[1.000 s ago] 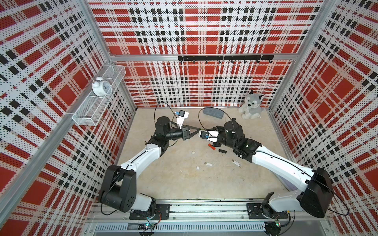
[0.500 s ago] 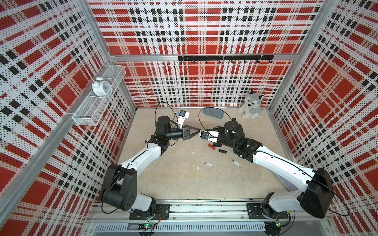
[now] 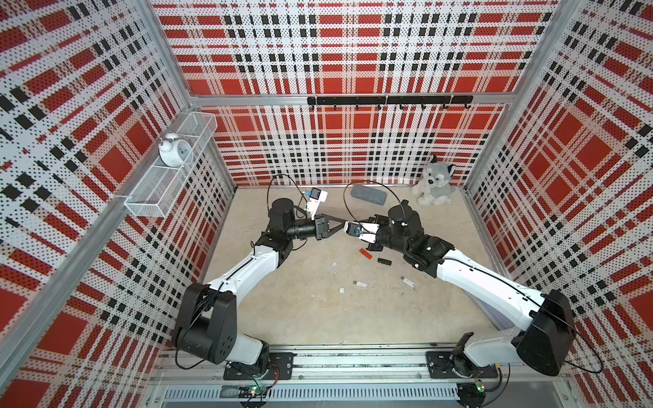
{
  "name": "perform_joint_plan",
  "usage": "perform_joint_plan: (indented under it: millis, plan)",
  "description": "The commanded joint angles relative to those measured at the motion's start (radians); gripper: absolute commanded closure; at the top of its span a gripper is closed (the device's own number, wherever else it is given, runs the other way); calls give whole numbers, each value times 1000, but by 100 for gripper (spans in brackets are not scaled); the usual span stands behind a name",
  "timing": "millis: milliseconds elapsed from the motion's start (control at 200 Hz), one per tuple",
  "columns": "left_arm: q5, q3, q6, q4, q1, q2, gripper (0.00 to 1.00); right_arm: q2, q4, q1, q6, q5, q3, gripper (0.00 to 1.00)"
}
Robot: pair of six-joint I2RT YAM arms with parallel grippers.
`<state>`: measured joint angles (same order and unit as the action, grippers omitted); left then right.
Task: Close the usb drive cover
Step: Close the cover of the USB drive, then place the USB drive at the center of the board.
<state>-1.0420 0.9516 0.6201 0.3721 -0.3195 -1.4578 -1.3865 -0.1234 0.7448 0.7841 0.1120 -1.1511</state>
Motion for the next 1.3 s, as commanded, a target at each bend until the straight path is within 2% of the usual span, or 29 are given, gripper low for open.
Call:
perform_joint_plan:
  millis: [0, 40, 85, 130, 175, 195, 235, 306, 436, 496, 596, 696, 752, 827, 1022, 1293]
  plan:
    - [-41, 16, 0, -5, -55, -8, 90, -7, 133, 62, 20, 164, -19, 100]
    - [-15, 10, -2, -13, -40, 4, 86, 0, 125, 62, 24, 131, -8, 100]
    - [15, 4, -16, -24, -22, 22, 72, 4, 121, 57, 24, 100, 5, 100]
    - [34, 2, -34, -38, -4, 40, 67, 10, 101, 50, 25, 79, 22, 100]
    - [71, 14, -73, -92, 11, 59, 53, 13, 87, 36, 5, 62, 36, 100]
    - [90, 23, -100, -127, 17, 67, 50, 14, 81, 30, -9, 56, 42, 100]
    - [124, 40, -155, -194, 24, 84, 46, 20, 77, 15, -38, 60, 59, 100]
    - [186, 50, -219, -274, 34, 116, 28, 32, 115, -19, -84, 79, 111, 100]
    - [256, -21, -205, -244, 65, 192, 6, 7, 89, -57, -198, 72, 145, 100]
    - [358, -58, -215, -255, 112, 238, 0, -22, 84, -85, -270, 114, 157, 98]
    - [554, -134, -229, -247, 134, 337, 2, -113, 32, -108, -417, 193, 126, 96]
    - [736, -201, -235, -233, 147, 441, 2, -255, -65, -107, -565, 247, 22, 95]
    - [795, -224, -245, -232, 150, 485, 2, -334, -132, -105, -611, 266, -37, 95]
    - [862, -243, -246, -244, 155, 522, 2, -424, -194, -98, -667, 226, -105, 95]
    - [914, -271, -234, -276, 188, 544, 2, -592, -302, -94, -724, 143, -229, 93]
    - [949, -325, -177, -238, 227, 595, 2, -682, -364, -83, -708, 64, -301, 88]
